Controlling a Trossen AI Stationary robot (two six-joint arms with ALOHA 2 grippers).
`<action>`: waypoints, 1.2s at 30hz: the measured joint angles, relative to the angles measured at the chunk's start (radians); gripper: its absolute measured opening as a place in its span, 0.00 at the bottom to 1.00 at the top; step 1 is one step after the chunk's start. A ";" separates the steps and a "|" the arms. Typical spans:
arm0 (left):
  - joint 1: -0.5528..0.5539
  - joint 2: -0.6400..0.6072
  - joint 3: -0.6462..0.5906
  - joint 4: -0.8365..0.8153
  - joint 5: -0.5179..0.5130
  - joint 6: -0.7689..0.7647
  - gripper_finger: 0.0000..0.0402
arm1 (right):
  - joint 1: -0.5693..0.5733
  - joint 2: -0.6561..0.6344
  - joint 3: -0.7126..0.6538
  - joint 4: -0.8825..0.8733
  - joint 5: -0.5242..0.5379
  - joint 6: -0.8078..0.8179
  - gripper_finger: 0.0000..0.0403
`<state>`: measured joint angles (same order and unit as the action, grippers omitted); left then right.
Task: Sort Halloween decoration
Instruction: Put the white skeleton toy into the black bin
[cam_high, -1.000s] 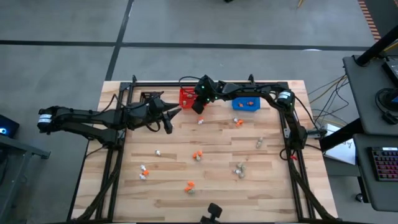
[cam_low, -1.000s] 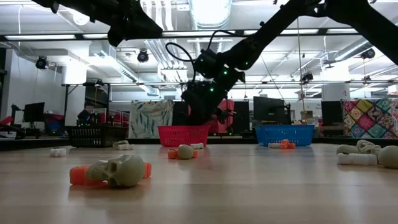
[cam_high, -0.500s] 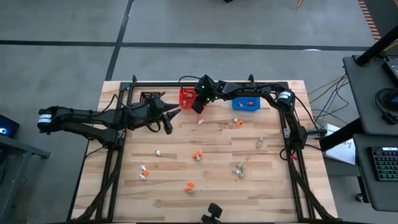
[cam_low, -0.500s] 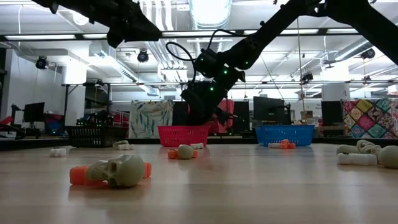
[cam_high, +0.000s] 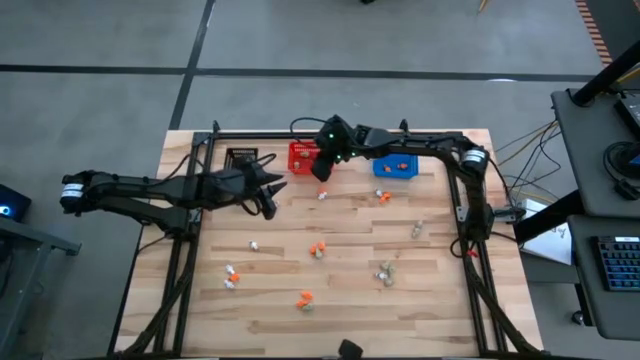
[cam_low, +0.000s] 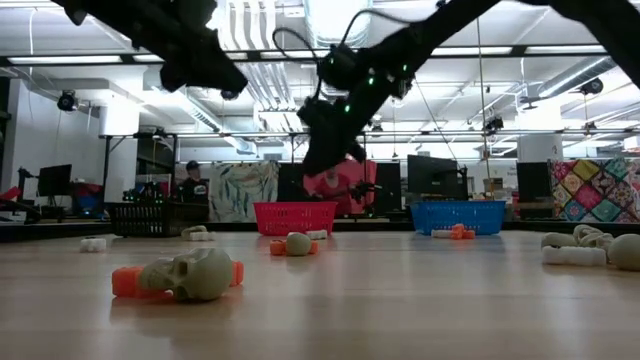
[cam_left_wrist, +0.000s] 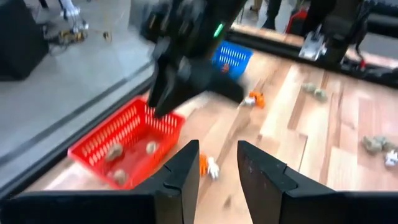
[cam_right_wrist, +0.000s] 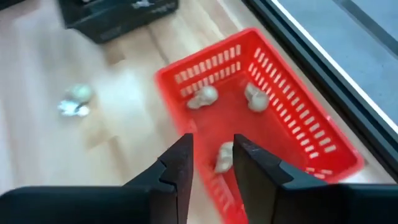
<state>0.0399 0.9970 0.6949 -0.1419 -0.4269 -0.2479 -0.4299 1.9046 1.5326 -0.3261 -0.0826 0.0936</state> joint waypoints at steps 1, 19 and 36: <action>0.000 0.000 0.000 -0.017 0.000 -0.013 0.23 | 0.008 -0.017 0.000 -0.021 0.000 0.000 0.24; 0.000 0.163 0.000 -0.186 0.079 -0.210 0.23 | 0.225 -0.264 -0.029 -0.498 0.004 -0.011 0.18; -0.020 0.305 0.012 -0.398 0.495 -0.422 0.23 | 0.317 -0.322 -0.193 -0.474 0.004 0.082 0.18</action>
<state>0.0197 1.3022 0.7066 -0.5396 0.0684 -0.6703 -0.1131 1.5831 1.3394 -0.8000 -0.0784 0.1754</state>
